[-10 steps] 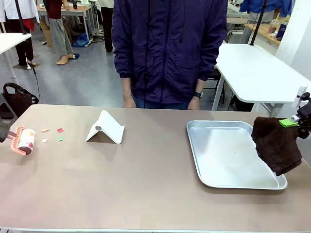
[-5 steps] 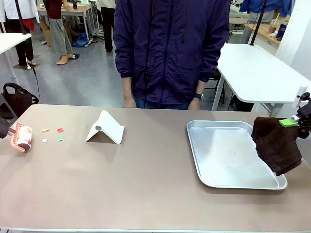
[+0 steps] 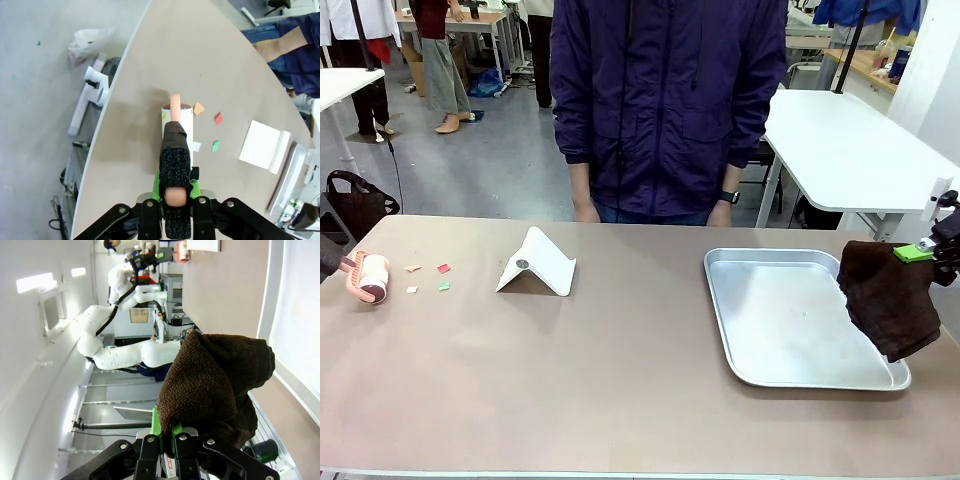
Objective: Clean the surface of the table.
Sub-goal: Clean the area not pointed to by the person.
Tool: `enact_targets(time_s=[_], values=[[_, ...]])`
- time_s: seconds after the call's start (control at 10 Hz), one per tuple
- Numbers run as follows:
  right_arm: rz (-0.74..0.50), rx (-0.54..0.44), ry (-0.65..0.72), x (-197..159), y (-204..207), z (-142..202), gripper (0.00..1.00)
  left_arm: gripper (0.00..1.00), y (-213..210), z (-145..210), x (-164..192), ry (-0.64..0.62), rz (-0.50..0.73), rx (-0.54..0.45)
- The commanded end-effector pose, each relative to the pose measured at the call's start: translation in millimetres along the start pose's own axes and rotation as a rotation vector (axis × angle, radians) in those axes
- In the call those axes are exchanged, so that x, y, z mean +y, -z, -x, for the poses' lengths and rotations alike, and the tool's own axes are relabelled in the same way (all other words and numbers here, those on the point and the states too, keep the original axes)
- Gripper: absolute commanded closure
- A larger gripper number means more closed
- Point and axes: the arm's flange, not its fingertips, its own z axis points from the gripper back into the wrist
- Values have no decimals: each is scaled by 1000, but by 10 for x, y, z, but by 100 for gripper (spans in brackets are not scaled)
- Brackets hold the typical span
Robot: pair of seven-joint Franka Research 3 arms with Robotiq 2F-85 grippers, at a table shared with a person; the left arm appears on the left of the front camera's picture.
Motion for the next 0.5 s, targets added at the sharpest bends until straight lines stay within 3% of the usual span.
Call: enact_targets(time_s=[0.0,0.4], values=[[-1,-2,-4,33,-8,9,92,78,118,-139,8,-42,-4,74],[-1,-2,-4,33,-8,9,92,78,379,-202,-6,-48,-10,113]])
